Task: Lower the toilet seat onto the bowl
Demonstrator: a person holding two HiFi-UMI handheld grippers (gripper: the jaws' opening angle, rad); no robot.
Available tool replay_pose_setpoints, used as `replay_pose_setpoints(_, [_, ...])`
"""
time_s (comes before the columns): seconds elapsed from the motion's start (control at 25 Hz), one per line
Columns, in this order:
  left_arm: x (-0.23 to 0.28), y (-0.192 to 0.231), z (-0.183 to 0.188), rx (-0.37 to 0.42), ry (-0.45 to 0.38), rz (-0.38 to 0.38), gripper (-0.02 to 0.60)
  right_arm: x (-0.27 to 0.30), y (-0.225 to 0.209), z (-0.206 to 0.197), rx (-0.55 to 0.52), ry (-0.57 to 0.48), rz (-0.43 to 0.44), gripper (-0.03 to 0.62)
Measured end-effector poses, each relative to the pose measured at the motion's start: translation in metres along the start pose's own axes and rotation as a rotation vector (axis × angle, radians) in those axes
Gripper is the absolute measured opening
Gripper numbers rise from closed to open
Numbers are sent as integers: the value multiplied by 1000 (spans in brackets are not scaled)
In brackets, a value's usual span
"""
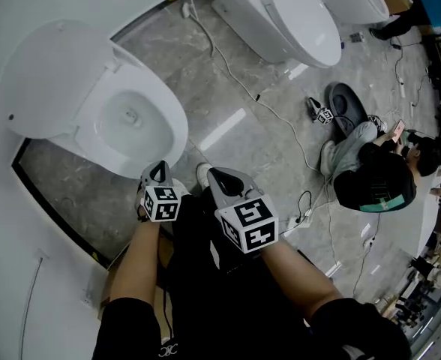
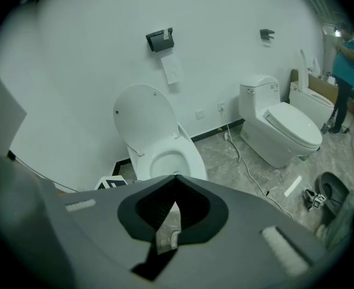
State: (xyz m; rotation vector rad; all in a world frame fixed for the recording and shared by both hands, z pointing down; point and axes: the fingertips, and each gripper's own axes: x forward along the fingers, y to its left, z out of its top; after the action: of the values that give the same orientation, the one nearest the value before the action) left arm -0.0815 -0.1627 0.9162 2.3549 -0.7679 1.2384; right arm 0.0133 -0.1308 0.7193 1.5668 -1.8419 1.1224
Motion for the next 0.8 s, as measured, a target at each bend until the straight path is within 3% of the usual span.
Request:
replay_pose_setpoints(0.12, [-49, 11, 29, -152, -46, 45, 9, -20, 14, 18, -18, -51, 11, 9])
replay_pose_setpoints(0.28, [-115, 8, 65, -250, -89, 55, 11, -54, 32, 35, -53, -109, 13, 9])
replay_pose_setpoints(0.48, [-199, 20, 151, -266, -197, 95, 11, -89, 39, 92, -59, -228, -6, 8])
replay_pose_setpoints(0.6, [-254, 10, 185, -278, -247, 121, 11, -118, 44, 110, -59, -270, -13, 8])
replay_pose_setpoints(0.8, [-325, -14, 257, -215, -390, 143, 9, -160, 45, 153, -95, -389, -20, 8])
